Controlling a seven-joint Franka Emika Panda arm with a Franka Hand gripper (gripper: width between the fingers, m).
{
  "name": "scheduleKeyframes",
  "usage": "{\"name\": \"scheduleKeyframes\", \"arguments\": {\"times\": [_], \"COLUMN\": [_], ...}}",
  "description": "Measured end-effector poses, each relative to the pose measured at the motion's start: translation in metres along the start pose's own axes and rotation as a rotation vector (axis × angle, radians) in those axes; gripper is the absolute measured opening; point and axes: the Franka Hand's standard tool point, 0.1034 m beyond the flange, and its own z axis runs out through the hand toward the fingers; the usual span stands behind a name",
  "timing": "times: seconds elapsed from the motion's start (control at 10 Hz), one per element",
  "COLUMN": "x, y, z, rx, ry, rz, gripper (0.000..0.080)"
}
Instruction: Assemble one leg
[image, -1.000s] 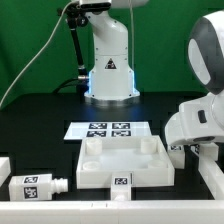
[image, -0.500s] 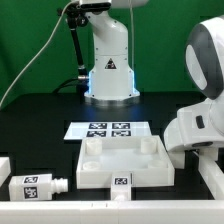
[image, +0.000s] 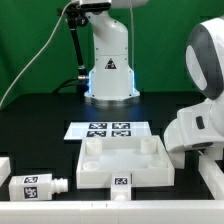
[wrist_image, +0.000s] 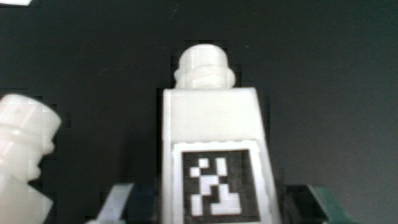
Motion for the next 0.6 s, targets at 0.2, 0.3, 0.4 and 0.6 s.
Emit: {"name": "scheduleKeyframes", "arguments": {"times": [0.2, 0.3, 0.4, 0.6], "x": [-0.018, -0.040, -0.061, -0.076], "y": [0.001, 0.004, 0.009, 0.021], "z": [-0.010, -0.026, -0.040, -0.060], "rx": [0.012, 0.034, 0.058, 0.068], "ry": [-0.035, -0.067, -0.087, -0.062], "rz": [-0.073, -0.100, -0.121, -0.134], "gripper": [0.0282, 0.0282, 0.0282, 0.0282]}}
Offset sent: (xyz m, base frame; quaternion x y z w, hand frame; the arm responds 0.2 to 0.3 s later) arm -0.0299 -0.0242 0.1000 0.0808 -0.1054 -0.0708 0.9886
